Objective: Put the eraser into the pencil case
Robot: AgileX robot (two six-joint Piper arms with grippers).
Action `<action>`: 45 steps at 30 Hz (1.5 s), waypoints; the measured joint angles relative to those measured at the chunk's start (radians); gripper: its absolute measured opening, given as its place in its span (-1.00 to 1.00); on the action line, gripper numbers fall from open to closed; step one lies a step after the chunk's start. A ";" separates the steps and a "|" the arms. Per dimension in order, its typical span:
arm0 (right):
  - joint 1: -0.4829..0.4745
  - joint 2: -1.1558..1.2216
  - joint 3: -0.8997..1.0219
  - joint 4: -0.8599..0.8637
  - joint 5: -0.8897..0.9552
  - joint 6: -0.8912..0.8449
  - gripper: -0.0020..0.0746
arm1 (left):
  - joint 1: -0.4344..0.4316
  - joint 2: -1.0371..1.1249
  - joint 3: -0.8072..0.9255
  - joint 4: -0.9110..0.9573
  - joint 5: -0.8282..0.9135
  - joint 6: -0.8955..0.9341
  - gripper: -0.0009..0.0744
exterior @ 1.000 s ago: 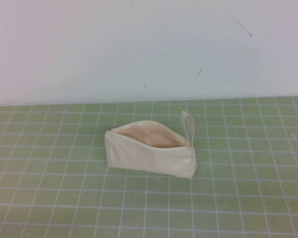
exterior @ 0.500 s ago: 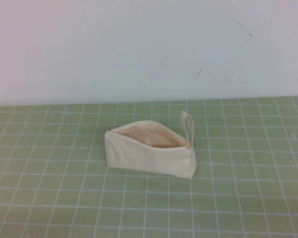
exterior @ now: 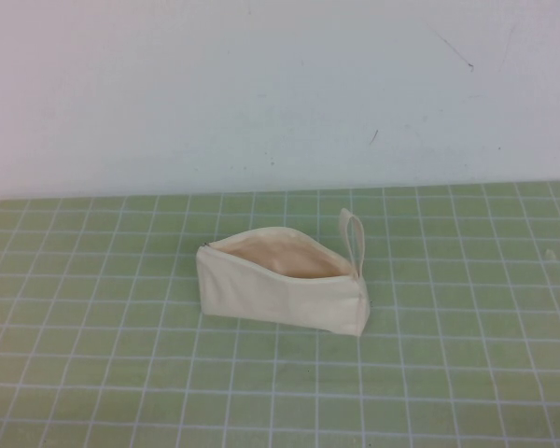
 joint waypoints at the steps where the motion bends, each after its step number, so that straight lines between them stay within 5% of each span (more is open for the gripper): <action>1: -0.007 0.000 0.000 0.002 0.000 -0.009 -0.95 | 0.000 0.000 0.000 0.000 0.000 0.000 -0.98; 45: -0.021 0.000 0.000 0.019 0.004 0.006 -0.95 | 0.000 0.000 0.000 0.000 0.000 0.000 -0.98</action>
